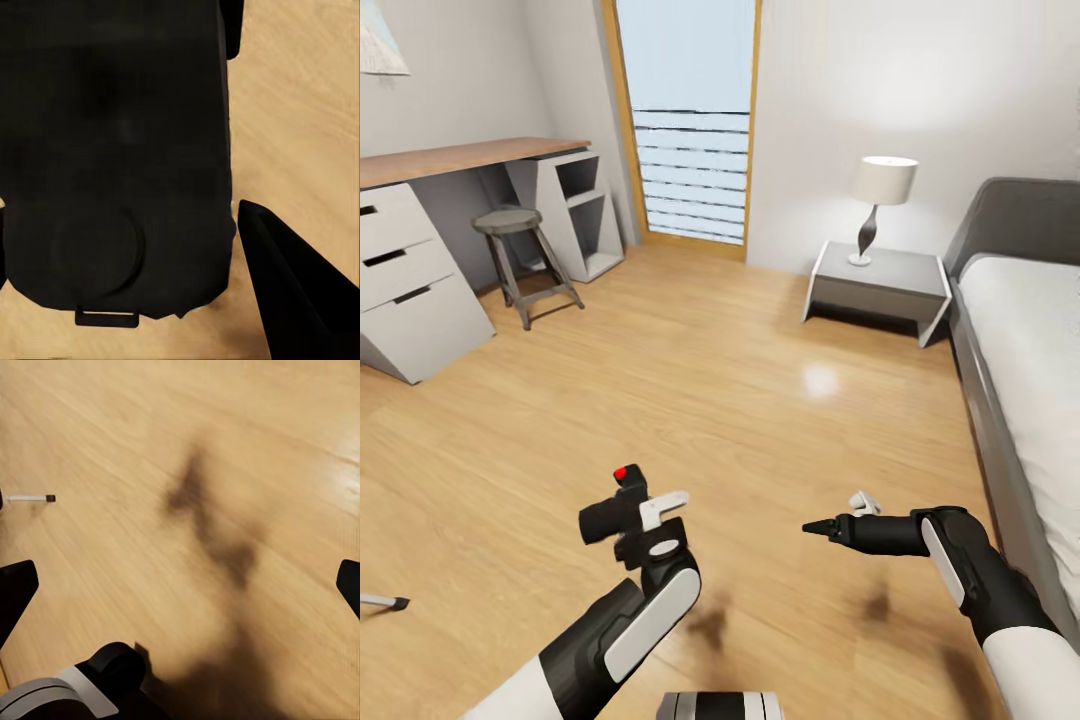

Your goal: Attach the digital camera to the camera tripod in the bedroom.

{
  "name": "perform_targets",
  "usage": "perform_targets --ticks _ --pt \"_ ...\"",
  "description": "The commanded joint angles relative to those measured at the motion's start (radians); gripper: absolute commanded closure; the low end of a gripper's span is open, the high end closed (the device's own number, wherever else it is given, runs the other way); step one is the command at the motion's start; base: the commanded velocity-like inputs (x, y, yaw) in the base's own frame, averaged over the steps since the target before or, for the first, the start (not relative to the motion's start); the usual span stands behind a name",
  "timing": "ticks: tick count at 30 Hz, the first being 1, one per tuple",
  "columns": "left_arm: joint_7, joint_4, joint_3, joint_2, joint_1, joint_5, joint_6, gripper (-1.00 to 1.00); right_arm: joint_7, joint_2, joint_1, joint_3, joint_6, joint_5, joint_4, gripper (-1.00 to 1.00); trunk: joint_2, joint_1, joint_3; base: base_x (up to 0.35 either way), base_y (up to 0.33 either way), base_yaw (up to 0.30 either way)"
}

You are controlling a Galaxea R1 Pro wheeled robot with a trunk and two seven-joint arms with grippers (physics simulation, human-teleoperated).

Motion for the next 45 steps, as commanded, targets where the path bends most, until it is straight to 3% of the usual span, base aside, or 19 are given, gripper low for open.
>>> perform_targets --ticks 1,5,10,19,27,34,37,41,45 --pt "0.020 -0.001 -0.001 -0.003 -0.001 -0.003 0.013 1.00 -0.003 0.000 0.000 0.000 0.007 -0.007 0.000 -1.00 0.000 -0.001 0.003 0.000 0.000 0.000" --pt "0.058 -0.002 -0.002 -0.012 -0.001 -0.014 0.014 1.00 -0.003 0.000 0.000 0.000 0.007 -0.007 0.000 -1.00 0.001 -0.002 0.019 0.000 0.000 0.000" --pt "0.062 -0.011 -0.008 -0.025 -0.001 -0.015 0.016 1.00 -0.003 0.001 0.000 0.000 0.007 -0.007 0.000 -1.00 0.002 -0.005 0.038 0.000 0.000 0.000" --pt "0.058 -0.015 -0.030 -0.076 -0.001 -0.016 0.018 1.00 -0.003 0.001 0.000 0.000 0.007 -0.007 0.000 -1.00 0.004 -0.009 0.073 0.000 0.000 0.000" --pt "0.057 -0.038 -0.062 -0.082 -0.001 -0.017 0.018 1.00 -0.003 0.001 0.000 0.000 0.007 -0.007 0.000 -1.00 0.006 -0.012 0.104 0.000 0.000 0.000" --pt "0.039 -0.053 -0.055 -0.076 -0.001 -0.016 0.009 1.00 -0.004 0.001 0.000 0.000 0.007 -0.009 0.000 -1.00 0.008 -0.015 0.131 0.000 0.000 0.000" --pt "0.007 -0.060 -0.051 -0.070 -0.001 -0.011 0.005 1.00 -0.004 0.001 0.000 0.000 0.007 -0.009 0.000 -1.00 0.008 -0.017 0.142 0.000 0.000 0.000" --pt "-0.160 -0.066 -0.044 -0.025 -0.001 -0.005 -0.001 1.00 -0.004 0.001 0.000 0.000 0.007 -0.009 0.000 -1.00 0.009 -0.019 0.158 0.000 0.000 0.000" --pt "-0.267 -0.065 -0.027 0.013 -0.001 -0.002 -0.004 1.00 -0.004 0.001 0.000 0.000 0.007 -0.009 0.000 -1.00 0.010 -0.020 0.173 0.000 0.000 0.000"
